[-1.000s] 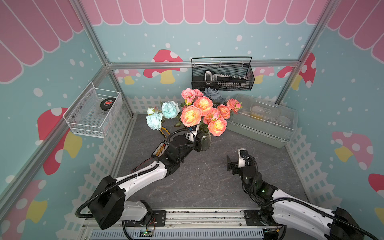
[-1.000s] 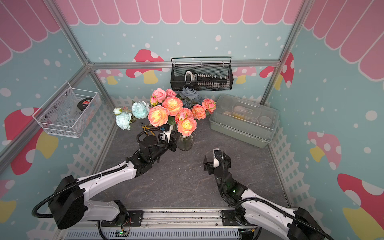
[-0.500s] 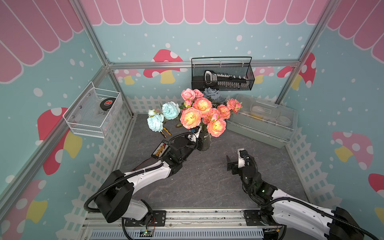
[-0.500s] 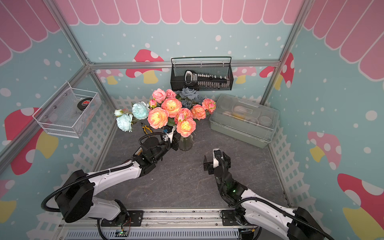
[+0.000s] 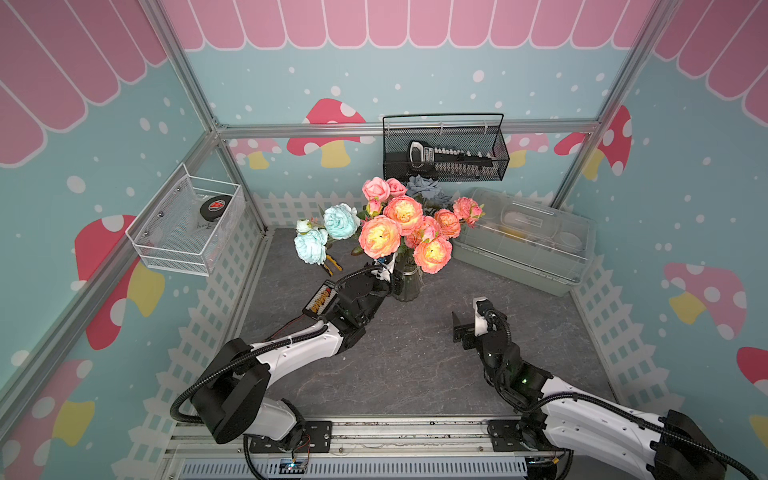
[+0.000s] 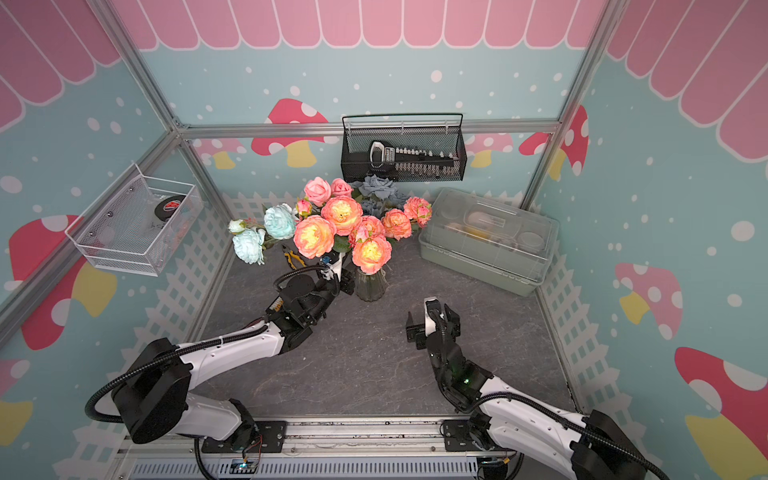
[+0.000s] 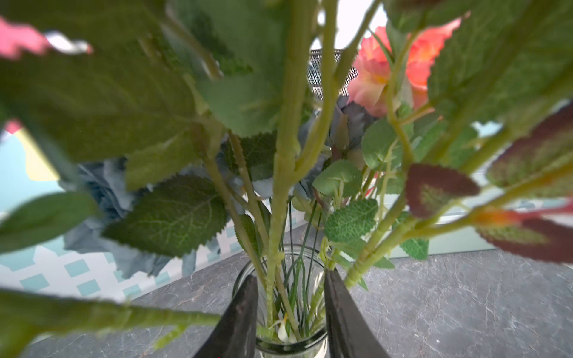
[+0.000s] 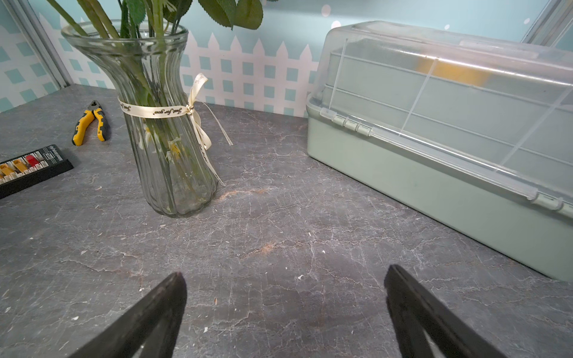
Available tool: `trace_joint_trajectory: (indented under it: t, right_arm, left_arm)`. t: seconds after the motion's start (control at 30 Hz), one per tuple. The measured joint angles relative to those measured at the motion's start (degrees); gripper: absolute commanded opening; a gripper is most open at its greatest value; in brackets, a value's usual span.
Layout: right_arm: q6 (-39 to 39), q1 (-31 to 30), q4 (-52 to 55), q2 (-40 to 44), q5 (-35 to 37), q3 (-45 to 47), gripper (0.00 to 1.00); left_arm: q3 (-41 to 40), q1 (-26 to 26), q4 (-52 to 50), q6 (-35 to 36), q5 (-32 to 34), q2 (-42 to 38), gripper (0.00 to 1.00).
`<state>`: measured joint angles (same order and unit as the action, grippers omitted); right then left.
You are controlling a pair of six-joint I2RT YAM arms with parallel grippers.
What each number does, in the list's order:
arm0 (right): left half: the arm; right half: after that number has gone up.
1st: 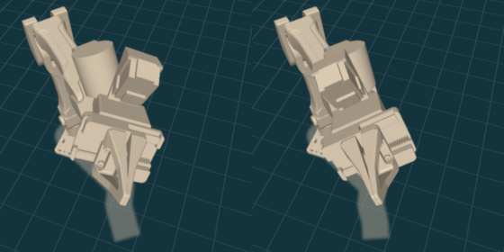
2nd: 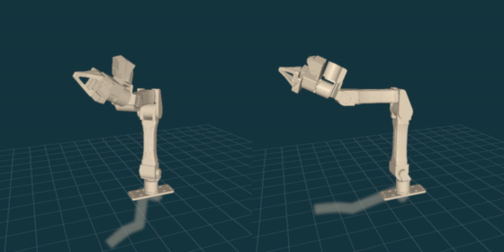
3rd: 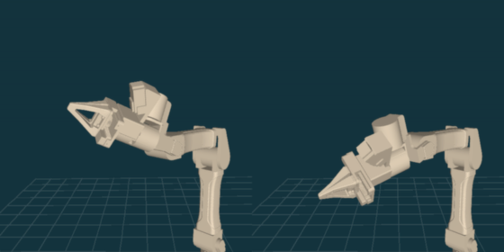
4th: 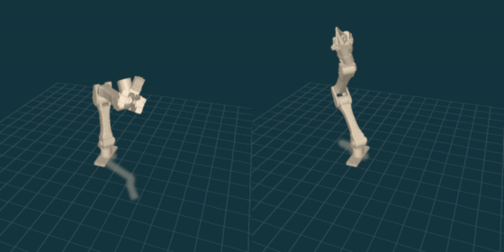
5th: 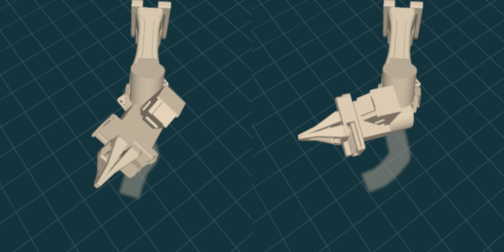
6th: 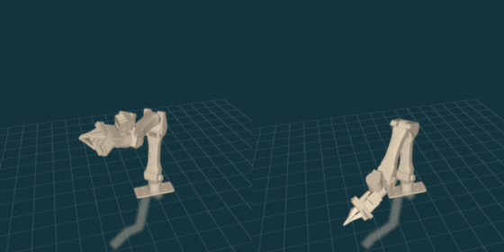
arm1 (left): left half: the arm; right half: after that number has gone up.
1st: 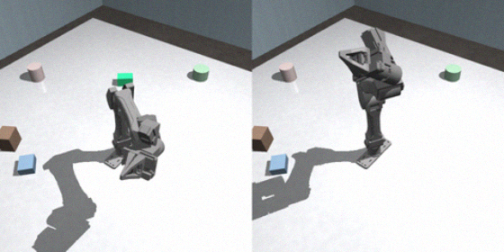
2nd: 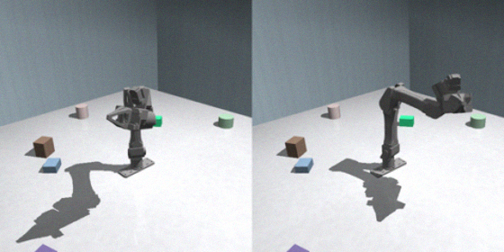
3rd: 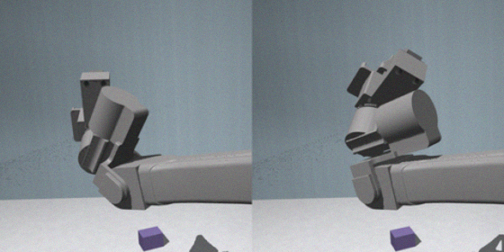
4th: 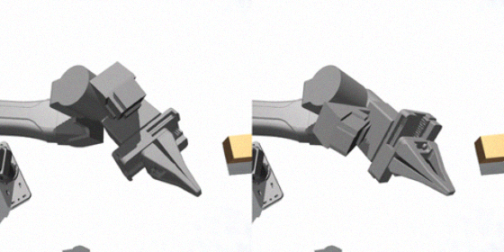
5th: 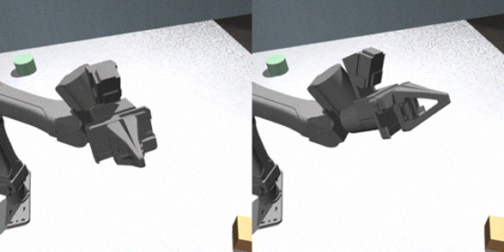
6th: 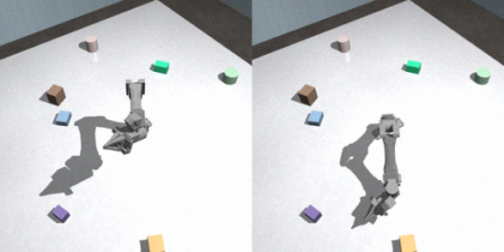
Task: Pick out pink flowers from the vase
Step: Pick up the flower from the vase.
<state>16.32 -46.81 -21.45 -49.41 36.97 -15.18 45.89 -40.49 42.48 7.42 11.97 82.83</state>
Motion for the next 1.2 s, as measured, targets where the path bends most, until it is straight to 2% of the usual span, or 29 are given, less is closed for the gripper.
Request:
trace_joint_trajectory:
  t: [0.23, 0.47, 0.87, 1.2]
  right_arm:
    - [0.0, 0.0, 0.0, 0.0, 0.0, 0.0, 0.98]
    - [0.0, 0.0, 0.0, 2.0, 0.1, 0.0, 0.98]
    - [0.0, 0.0, 0.0, 2.1, 0.0, 0.0, 0.98]
    - [-0.2, 0.0, -0.2, 2.0, 0.0, 0.0, 0.98]
  left_arm:
    - [2.6, 0.0, 1.2, 1.0, 0.0, 2.7, 0.21]
    - [4.5, 0.2, 1.7, 1.9, 0.7, 4.9, 0.00]
    - [4.4, 0.3, 1.2, 2.0, 2.4, 4.3, 0.00]
    - [8.5, 0.3, -7.0, 2.3, 0.9, -5.2, 0.00]
